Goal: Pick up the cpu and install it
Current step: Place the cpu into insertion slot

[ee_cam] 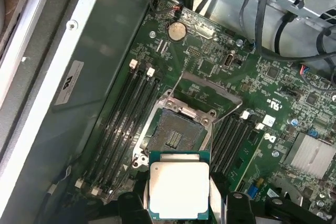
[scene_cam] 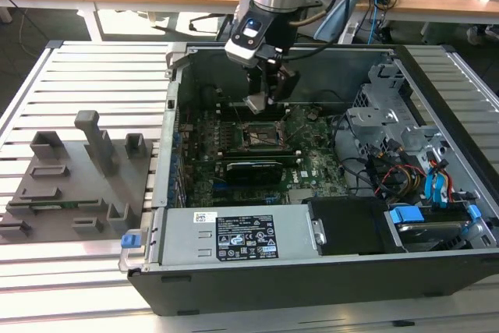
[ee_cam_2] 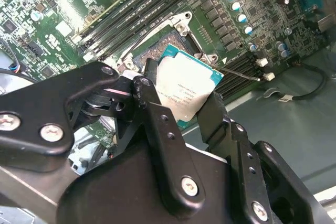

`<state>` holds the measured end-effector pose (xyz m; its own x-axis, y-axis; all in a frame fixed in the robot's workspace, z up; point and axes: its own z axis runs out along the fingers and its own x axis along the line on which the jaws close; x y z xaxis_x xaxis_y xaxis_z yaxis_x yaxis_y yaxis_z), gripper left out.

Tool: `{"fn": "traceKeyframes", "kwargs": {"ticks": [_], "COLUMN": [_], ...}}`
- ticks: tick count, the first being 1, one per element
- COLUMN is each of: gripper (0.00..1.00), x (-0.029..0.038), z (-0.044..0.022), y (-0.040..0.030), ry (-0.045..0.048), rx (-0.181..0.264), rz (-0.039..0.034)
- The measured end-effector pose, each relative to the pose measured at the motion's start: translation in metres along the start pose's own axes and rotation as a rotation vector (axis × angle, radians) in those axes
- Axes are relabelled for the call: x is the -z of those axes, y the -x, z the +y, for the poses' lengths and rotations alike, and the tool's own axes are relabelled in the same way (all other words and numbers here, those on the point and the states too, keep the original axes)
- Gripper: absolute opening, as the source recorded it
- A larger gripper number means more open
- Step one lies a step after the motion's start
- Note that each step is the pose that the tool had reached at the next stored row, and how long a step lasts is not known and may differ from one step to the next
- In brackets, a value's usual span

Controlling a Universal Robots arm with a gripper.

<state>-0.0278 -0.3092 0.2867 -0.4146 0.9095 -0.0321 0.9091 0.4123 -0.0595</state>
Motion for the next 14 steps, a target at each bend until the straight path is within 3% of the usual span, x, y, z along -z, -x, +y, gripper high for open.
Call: {"fn": "traceKeyframes", "kwargs": {"ticks": [14], "gripper": [0.55], "x": [-0.0001], "z": [0.0000], "y": [0.0000], "ry": [-0.0061], "rx": [-0.149], "rz": [0.0057]}}
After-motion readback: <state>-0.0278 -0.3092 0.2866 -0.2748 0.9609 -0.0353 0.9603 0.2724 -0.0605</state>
